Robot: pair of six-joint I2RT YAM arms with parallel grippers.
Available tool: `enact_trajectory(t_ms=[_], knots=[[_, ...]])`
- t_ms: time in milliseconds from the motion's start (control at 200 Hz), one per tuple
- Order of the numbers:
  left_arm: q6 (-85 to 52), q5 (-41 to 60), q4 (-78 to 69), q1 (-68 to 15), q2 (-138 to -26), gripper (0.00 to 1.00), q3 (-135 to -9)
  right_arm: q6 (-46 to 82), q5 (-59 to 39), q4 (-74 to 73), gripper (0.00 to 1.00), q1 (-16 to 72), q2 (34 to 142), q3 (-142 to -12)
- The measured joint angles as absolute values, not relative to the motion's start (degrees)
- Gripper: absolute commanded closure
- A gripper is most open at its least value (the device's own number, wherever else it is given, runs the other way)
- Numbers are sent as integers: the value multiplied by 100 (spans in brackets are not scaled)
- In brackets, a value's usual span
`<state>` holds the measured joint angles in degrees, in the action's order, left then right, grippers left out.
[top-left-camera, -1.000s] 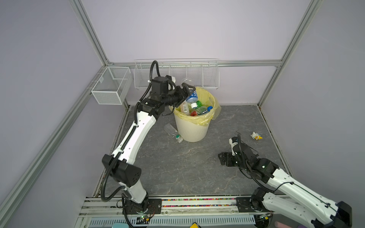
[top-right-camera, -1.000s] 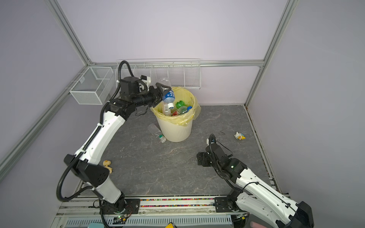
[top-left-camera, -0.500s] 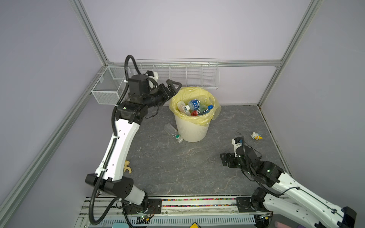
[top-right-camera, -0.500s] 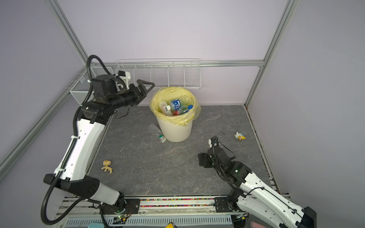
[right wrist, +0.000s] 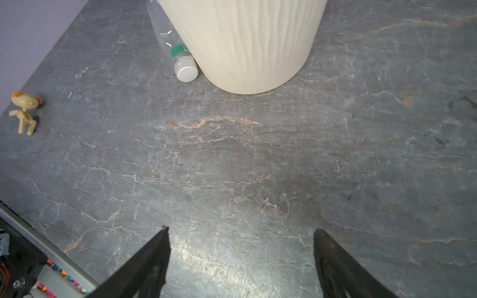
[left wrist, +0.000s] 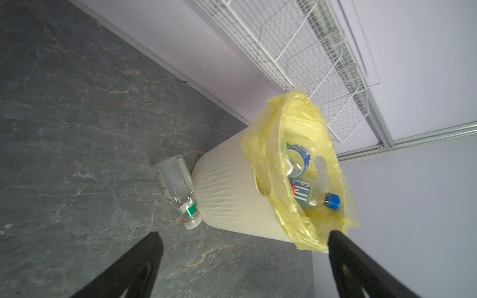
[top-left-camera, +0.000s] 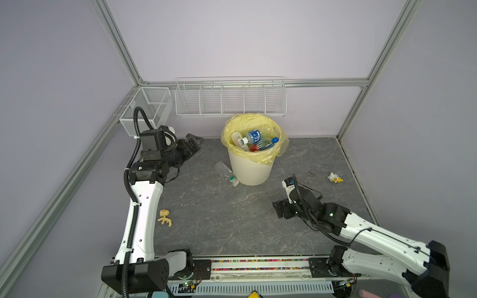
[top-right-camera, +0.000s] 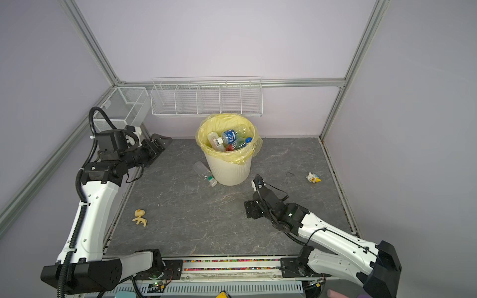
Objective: Throw the plastic bottles in the bin
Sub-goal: 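Release the bottle into the bin while the right gripper reaches toward the green-capped bottle, then lower the right gripper onto the clear green-capped bottle's cap and close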
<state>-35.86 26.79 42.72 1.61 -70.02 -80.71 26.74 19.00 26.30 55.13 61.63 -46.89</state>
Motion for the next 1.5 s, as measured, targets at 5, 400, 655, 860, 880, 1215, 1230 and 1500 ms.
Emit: enact_trajectory(t_ms=[5,400,655,860,880,1215,1230,1500], knots=[[-3581,2687,4272,172,-6993,0,-8036,2668,1905,2626,12,5522,6180,-4703],[-3647,2963,3874,368,-6536,0,-5931,2241,1892,2185,12,5867,7808,-5631],[-3861,3026,3701,502,-6239,0,-5196,2137,1815,1975,12,5883,8910,-6455],[-3988,3004,3514,576,-5776,0,-4504,2093,1756,1876,12,5894,9649,-7126],[-3994,3002,3500,578,-5741,0,-4445,2093,1754,1872,12,5894,9717,-7190],[-3933,2943,3500,674,-5592,0,-4141,1761,1726,1730,12,5894,10978,-8084],[-3931,2943,3498,681,-5592,0,-4121,1741,1726,1715,12,5894,11030,-8117],[-3940,3089,3426,998,-5592,0,-3883,1505,1833,1651,12,5892,11705,-8742]])
